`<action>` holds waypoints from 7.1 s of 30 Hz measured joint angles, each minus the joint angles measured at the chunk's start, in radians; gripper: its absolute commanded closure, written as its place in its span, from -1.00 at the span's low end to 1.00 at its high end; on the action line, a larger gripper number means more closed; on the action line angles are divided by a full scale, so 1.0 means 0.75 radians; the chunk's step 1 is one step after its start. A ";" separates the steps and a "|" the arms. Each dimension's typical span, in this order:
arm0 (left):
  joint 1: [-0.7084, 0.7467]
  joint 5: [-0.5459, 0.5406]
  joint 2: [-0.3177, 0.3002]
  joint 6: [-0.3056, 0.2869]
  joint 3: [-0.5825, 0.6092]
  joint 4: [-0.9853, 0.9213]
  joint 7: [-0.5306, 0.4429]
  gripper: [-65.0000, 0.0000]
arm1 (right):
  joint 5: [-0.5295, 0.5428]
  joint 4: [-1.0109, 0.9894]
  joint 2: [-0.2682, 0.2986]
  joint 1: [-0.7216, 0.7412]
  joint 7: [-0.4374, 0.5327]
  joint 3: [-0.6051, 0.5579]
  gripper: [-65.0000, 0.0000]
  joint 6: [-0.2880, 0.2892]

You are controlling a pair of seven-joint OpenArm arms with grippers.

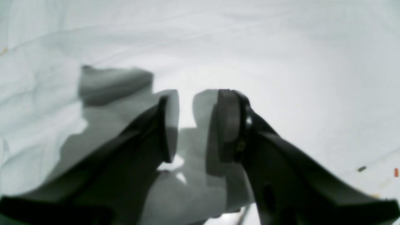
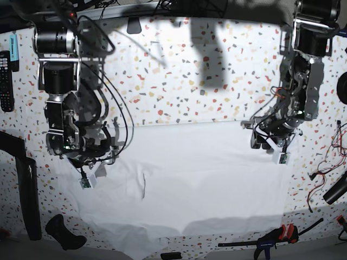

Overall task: Fold the T-shirt properly
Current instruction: 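Grasp the folded edge with both grippers and drag it back toward the collar, then pull the shirt with both grippers to spread it flat, then release, then move the left gripper down along the shirt's side edge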

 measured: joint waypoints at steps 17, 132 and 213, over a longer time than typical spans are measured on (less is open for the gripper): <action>0.145 0.093 -0.009 0.022 -0.007 0.069 -0.086 0.39 | 0.137 0.170 0.004 -0.183 -0.069 0.001 -0.10 0.171; 0.835 0.149 -0.193 -0.008 -0.019 0.636 -0.119 0.38 | 0.167 1.062 0.102 -1.281 -0.104 0.213 -0.10 0.150; 1.121 0.399 -0.192 0.128 -0.007 0.947 0.049 0.38 | 0.411 1.458 0.095 -1.346 -0.395 0.507 -0.10 0.129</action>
